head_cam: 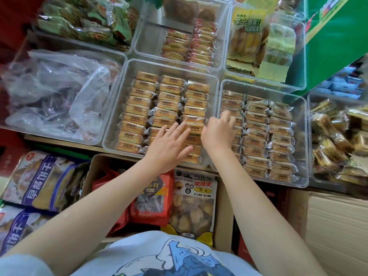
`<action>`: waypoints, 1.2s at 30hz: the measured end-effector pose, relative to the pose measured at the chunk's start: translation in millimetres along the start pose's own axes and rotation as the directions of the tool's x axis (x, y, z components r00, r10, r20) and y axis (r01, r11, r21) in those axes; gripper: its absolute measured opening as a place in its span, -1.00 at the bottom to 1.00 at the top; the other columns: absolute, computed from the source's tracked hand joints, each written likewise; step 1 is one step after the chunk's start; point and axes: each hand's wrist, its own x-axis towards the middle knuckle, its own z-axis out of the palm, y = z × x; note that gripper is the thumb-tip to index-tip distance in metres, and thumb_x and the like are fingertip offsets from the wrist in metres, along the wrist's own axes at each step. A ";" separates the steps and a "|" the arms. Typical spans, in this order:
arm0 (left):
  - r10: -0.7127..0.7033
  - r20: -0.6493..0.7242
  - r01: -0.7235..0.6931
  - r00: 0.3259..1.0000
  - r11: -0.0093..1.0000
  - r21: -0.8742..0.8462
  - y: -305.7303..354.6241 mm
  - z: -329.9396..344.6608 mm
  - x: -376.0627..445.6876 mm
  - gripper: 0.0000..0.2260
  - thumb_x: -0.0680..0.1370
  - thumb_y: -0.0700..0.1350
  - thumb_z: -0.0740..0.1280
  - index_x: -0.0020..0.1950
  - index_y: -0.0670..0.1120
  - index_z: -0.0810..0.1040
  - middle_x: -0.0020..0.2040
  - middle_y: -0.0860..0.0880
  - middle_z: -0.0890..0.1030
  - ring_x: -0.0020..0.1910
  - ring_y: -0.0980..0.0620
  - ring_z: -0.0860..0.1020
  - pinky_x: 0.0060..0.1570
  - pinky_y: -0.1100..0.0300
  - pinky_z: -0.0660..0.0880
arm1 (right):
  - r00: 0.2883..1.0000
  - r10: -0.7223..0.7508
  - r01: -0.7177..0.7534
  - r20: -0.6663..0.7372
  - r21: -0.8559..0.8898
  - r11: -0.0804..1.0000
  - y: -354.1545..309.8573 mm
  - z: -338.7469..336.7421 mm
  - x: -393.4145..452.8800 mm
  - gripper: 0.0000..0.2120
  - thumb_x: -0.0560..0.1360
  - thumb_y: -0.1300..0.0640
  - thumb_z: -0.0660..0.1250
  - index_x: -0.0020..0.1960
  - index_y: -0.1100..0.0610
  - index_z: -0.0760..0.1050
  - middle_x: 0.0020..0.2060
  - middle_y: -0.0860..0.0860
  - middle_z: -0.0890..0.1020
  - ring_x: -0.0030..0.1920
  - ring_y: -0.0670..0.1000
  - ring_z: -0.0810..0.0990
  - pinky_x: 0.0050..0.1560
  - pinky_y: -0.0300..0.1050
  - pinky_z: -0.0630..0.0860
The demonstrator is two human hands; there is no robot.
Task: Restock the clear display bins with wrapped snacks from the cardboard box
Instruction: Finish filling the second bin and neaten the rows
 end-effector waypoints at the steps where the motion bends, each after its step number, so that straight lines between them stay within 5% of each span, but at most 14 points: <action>1: 0.008 -0.005 -0.008 1.000 1.000 -0.005 0.1 0.4 1.5 -0.21 0.53 0.33 -0.34 0.65 -0.05 0.05 0.66 -0.04 -0.02 0.64 -0.03 -0.06 0.58 -0.05 -0.11 | 0.999 -0.016 0.015 -0.037 -0.003 1.000 1.5 0.1 -1.6 -0.89 0.58 0.12 0.33 0.04 0.14 0.57 0.40 0.16 0.34 0.40 0.21 0.28 0.27 0.15 0.44; 7: 0.033 0.040 -0.034 0.999 0.999 0.021 -0.4 0.9 7.3 -0.18 0.51 0.34 -0.38 0.65 -0.02 0.09 0.66 -0.05 -0.01 0.64 -0.03 -0.10 0.58 -0.06 -0.15 | 0.997 -0.052 0.053 -0.056 0.015 0.998 6.6 13.8 -1.4 -0.87 0.56 0.22 0.32 0.06 0.09 0.40 0.30 0.17 0.38 0.32 0.21 0.33 0.16 0.10 0.44; 14: 0.035 -0.008 -0.035 0.999 0.999 -0.001 -6.4 -3.8 13.0 -0.23 0.55 0.35 -0.31 0.62 0.02 0.19 0.65 0.00 0.07 0.64 0.01 -0.08 0.58 -0.09 -0.13 | 0.998 -0.065 0.068 -0.025 0.163 0.984 9.8 12.8 8.4 -0.73 0.59 0.09 0.30 0.29 0.00 0.46 0.43 0.17 0.29 0.44 0.19 0.27 0.34 0.15 0.33; 22: 0.015 -0.023 -0.015 1.000 1.000 0.022 -15.3 -2.6 34.0 -0.26 0.55 0.34 -0.31 0.65 0.03 0.07 0.66 0.04 0.02 0.63 0.01 -0.13 0.59 -0.08 -0.16 | 0.999 -0.043 0.043 0.000 0.091 0.995 5.5 11.6 24.7 -0.85 0.61 0.00 0.28 0.07 0.06 0.54 0.40 0.15 0.34 0.44 0.19 0.25 0.34 0.17 0.30; 29: 0.060 -0.059 -0.058 0.996 0.998 0.021 -17.5 -0.7 33.0 -0.33 0.60 0.32 -0.26 0.65 0.06 0.05 0.63 0.09 -0.08 0.60 0.05 -0.22 0.57 -0.08 -0.18 | 0.981 -0.074 0.092 -0.177 0.093 0.991 10.0 9.1 12.7 -0.93 0.54 0.14 0.36 -0.04 0.14 0.54 0.25 0.16 0.45 0.34 0.20 0.36 0.20 0.16 0.36; 36: 0.064 -0.005 -0.064 0.998 0.997 0.050 -20.0 0.6 42.8 -0.28 0.56 0.33 -0.31 0.65 0.06 0.07 0.65 0.06 0.01 0.63 0.02 -0.17 0.58 -0.10 -0.18 | 1.000 -0.020 0.019 0.012 0.134 0.991 5.4 14.8 26.9 -0.87 0.57 0.20 0.28 0.03 -0.01 0.51 0.40 0.13 0.33 0.45 0.18 0.21 0.34 0.18 0.26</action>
